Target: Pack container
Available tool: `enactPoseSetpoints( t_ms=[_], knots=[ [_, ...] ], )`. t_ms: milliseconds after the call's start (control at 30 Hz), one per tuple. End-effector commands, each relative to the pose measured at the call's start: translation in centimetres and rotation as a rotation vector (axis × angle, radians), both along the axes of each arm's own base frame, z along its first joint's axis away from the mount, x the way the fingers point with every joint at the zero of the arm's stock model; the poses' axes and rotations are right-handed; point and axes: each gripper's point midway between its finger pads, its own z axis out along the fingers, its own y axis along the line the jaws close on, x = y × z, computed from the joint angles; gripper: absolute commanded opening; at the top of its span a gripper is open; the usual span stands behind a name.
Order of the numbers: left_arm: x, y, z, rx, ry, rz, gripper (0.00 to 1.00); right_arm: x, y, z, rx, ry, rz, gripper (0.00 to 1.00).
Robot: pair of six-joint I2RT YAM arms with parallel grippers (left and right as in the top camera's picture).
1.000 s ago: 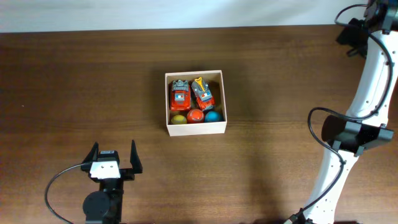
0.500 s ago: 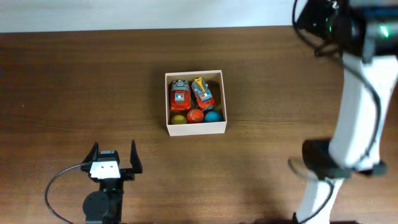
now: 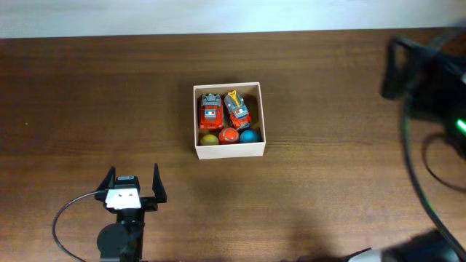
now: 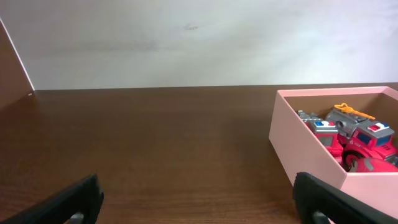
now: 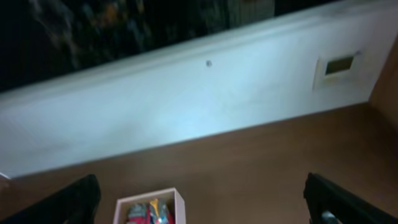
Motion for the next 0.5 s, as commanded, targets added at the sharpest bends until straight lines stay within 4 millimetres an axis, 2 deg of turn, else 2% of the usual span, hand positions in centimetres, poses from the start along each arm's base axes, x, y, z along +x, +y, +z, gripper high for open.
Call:
enactPoseSetpoints(
  t_ms=[0, 200, 333, 467],
  knots=[
    [0.0, -0.1, 0.0, 0.015, -0.004, -0.007, 0.99, -1.8, -1.5, 0.6, -0.002, -0.027, -0.039, 0.99],
    [0.0, -0.1, 0.0, 0.015, -0.004, -0.007, 0.99, -3.9, -3.6, -0.1, 0.015, -0.058, -0.100, 0.99],
    [0.0, -0.1, 0.0, 0.015, -0.004, -0.007, 0.99, -4.0, -4.5, -1.5, 0.033, -0.097, -0.136, 0.99],
    [0.0, -0.1, 0.0, 0.015, -0.004, -0.007, 0.99, -3.6, -5.2, -3.9, 0.044, -0.141, -0.167, 0.99]
  ],
)
